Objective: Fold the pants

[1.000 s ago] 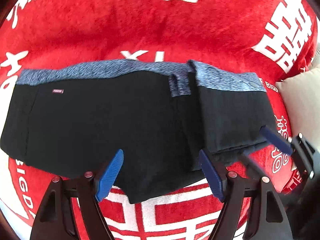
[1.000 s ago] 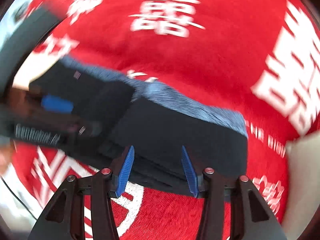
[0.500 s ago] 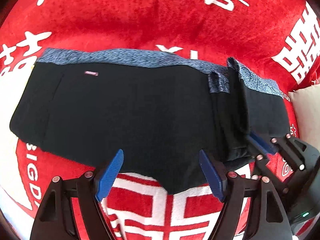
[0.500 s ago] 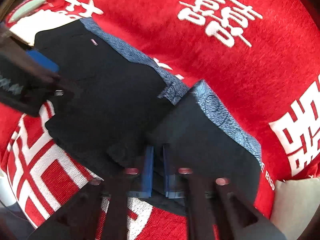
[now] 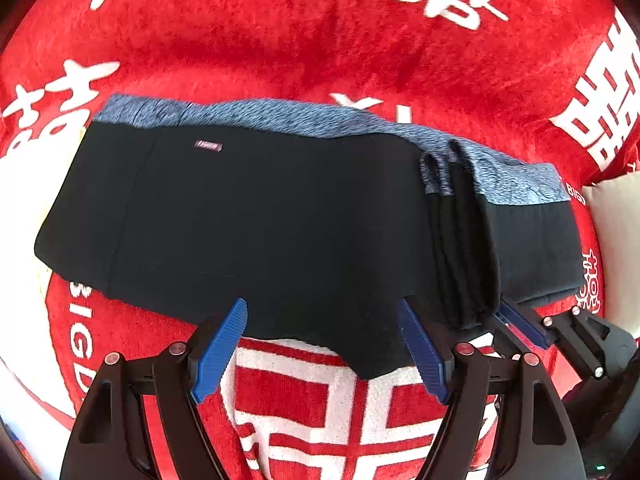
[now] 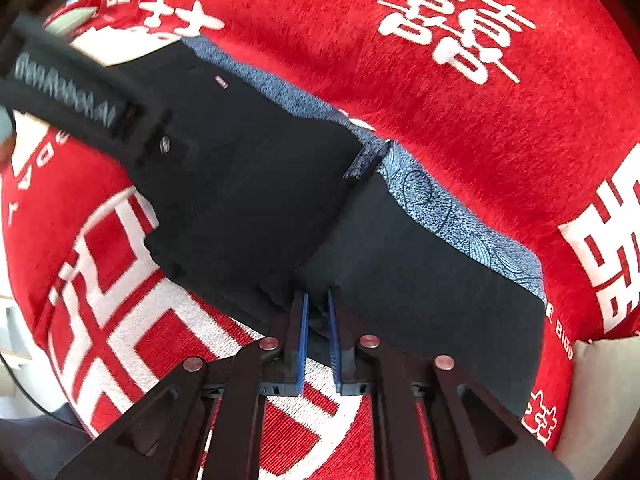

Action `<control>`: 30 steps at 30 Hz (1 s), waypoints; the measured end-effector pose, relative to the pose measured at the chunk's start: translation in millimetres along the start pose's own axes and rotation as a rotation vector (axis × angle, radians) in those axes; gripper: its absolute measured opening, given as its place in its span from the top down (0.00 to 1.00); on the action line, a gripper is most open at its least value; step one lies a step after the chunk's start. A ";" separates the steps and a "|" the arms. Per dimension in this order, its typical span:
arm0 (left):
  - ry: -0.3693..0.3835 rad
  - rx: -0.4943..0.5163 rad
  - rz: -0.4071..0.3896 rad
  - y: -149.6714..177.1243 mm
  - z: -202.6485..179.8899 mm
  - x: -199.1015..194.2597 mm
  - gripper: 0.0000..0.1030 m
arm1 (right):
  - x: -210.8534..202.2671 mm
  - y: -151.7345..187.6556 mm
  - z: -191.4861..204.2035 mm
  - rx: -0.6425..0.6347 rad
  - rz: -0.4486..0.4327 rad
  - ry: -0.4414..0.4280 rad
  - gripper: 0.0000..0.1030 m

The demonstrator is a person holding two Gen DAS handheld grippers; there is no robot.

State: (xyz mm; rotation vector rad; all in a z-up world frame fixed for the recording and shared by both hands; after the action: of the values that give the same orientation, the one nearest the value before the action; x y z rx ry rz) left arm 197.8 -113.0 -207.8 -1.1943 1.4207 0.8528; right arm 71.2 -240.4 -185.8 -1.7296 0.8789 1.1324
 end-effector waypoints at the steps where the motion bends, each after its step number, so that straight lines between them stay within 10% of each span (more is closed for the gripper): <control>1: -0.002 0.012 -0.004 -1.4 -4.8 -1.3 0.24 | -4.2 0.2 -3.8 0.015 -0.003 -0.020 0.74; 4: 0.011 0.062 -0.024 -9.3 -26.5 -9.1 0.24 | -24.5 7.5 -26.5 0.125 -0.020 -0.105 0.50; 10: 0.089 0.157 -0.075 -39.9 -91.2 -20.2 0.24 | -39.8 40.9 -160.7 0.602 -0.050 -0.152 0.50; 16: 0.146 0.209 -0.055 -70.6 -152.7 5.6 0.24 | 27.3 88.4 -290.4 1.137 -0.033 -0.452 0.50; 22: 0.082 0.190 -0.016 -83.4 -165.5 46.2 0.24 | 85.5 80.3 -302.8 1.153 0.034 -0.664 0.60; 30: -0.007 0.314 0.002 -58.3 -176.8 64.6 0.24 | 86.4 96.7 -296.8 1.153 0.057 -0.665 0.72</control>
State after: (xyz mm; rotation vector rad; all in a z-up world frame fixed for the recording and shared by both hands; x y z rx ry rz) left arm 210.0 -308.4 -229.4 -0.9496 1.4867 0.6065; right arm 111.7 -558.6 -230.8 -0.3528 0.8671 0.8433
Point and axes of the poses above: each gripper's, at about its wrist camera, not at the fingertips, and x roughly the way its jaws point, z to its left, y to its underside, the point moved 3 cm from there along x, roughly the way its jaws point, and after that the axes turned 5 degrees about z, right-handed, at the moved point
